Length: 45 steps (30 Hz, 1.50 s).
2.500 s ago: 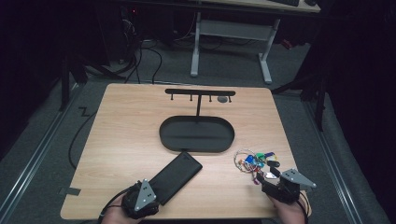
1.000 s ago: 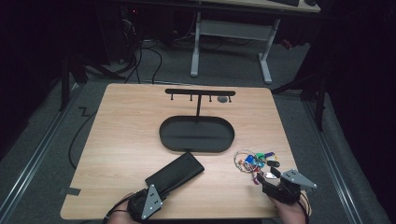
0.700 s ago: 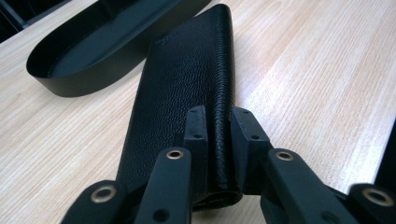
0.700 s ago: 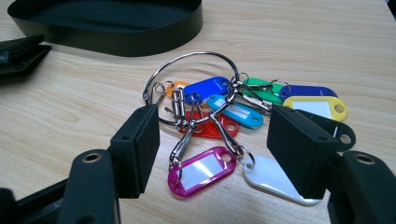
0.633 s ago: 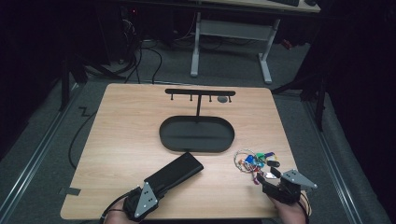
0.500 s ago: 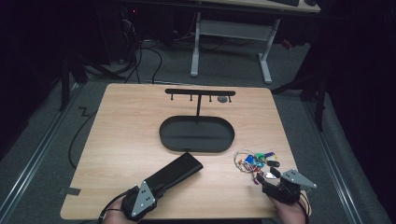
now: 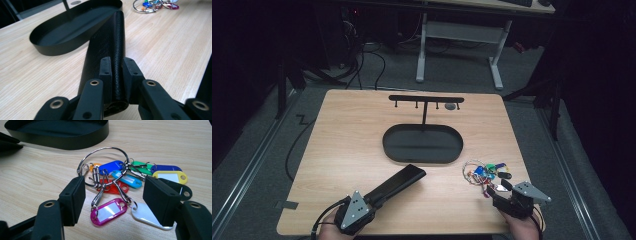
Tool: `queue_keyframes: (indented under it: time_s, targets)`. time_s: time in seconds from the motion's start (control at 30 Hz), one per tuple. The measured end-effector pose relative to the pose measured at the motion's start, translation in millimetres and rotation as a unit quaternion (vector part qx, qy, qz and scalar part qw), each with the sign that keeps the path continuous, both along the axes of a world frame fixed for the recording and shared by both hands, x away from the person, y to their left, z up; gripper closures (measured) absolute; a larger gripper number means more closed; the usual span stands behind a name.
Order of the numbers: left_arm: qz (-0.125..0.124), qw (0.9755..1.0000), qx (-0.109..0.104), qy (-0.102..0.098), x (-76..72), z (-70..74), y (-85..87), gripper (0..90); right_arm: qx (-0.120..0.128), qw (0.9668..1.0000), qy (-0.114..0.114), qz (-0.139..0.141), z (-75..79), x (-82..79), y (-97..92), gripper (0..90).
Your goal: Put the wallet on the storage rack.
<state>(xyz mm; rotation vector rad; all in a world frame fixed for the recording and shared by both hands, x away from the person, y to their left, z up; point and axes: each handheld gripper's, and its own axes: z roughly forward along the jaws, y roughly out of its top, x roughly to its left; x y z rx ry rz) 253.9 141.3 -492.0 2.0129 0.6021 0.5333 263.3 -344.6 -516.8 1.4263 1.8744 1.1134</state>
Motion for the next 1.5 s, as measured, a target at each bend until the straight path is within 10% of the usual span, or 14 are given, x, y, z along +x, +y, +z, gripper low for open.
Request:
queue_keyframes:
  time_s: [0.83,1.5]
  targets:
    - [0.047,0.9969,-0.062,0.011,7.2,9.9,25.9,80.2,0.0,1.0,0.001,0.001,-0.5,0.5,-0.4,34.9]
    - [0.094,0.9872,-0.126,0.027,24.1,2.2,60.6,77.7,0.006,1.0,0.007,-0.001,-1.9,1.1,0.5,34.9]
